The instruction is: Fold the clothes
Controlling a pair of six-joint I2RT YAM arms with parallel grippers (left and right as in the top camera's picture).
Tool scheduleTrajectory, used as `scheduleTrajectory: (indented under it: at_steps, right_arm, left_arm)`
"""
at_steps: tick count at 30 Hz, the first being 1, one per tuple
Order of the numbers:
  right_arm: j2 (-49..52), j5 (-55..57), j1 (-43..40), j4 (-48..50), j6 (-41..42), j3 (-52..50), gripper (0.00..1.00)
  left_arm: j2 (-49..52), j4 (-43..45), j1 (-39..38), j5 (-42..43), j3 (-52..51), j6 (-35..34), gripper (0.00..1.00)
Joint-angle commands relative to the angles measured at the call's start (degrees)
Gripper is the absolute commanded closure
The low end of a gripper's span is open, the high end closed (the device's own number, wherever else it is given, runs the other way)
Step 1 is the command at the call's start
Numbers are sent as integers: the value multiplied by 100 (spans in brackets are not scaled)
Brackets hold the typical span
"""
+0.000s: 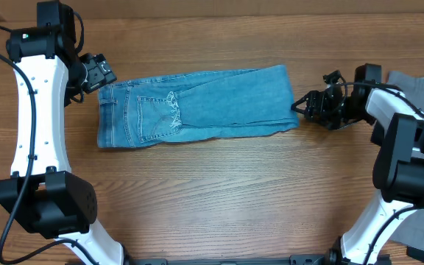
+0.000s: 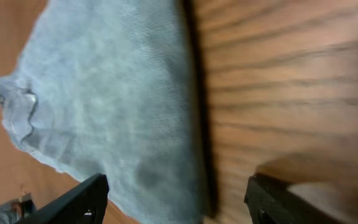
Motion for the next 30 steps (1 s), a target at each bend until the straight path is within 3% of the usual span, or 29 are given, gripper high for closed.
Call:
scheduleTrajectory:
  at_steps: [1, 11, 18, 30]
  right_arm:
    - [-85, -166, 118, 369, 304, -280, 25]
    - [-81, -184, 483, 949, 678, -437, 27]
    - [-79, -151, 811, 1574, 1349, -551, 39]
    - [-79, -98, 846, 1908, 1384, -774, 39]
  left_arm:
    - [20, 0, 31, 7, 13, 26, 0]
    - [20, 0, 31, 7, 11, 26, 0]
    - [20, 0, 35, 7, 11, 26, 0]
    - [20, 2, 26, 7, 11, 26, 0]
